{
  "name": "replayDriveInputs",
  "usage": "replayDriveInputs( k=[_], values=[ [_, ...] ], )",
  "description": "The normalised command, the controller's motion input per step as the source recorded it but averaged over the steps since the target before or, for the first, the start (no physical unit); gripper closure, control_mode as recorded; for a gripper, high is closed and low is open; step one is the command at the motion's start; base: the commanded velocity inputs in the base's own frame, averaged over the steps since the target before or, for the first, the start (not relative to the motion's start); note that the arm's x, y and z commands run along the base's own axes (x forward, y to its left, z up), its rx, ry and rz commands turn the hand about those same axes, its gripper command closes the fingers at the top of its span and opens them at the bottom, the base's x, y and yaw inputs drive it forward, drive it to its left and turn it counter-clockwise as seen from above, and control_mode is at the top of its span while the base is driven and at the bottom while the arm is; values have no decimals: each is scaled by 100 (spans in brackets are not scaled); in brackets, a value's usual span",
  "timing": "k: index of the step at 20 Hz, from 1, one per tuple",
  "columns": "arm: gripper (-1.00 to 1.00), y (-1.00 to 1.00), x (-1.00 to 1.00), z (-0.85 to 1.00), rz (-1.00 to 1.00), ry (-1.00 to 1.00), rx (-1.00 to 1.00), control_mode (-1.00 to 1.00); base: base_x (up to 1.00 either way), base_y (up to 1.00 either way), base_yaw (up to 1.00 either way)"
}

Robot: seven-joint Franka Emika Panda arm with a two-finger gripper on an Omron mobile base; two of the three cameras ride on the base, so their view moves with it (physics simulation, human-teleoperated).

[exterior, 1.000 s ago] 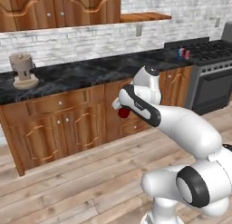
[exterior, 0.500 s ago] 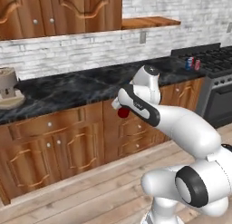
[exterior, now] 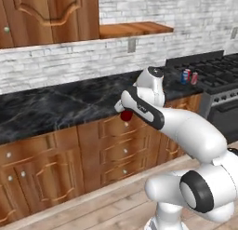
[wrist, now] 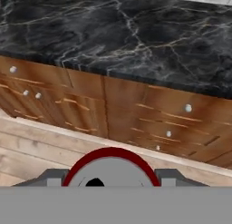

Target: Four empty soda cans are scattered around the kitchen. Gather all the cans and cluster them next to the stove for recycling.

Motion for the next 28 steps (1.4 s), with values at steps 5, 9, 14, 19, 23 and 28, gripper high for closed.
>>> replayDriveInputs(
  k=[5,9,14,19,23,28],
  values=[
    [100,0,0,0,0,0,0,100,78,-78,2],
    [100,0,0,0,0,0,0,100,75,-82,1],
    [100,0,0,0,0,0,0,100,74,-83,1],
    [100,0,0,0,0,0,0,100,60,-89,2],
    [100,0,0,0,0,0,0,100,58,-89,3],
    [100,0,0,0,0,0,0,100,55,-71,4]
  ],
)
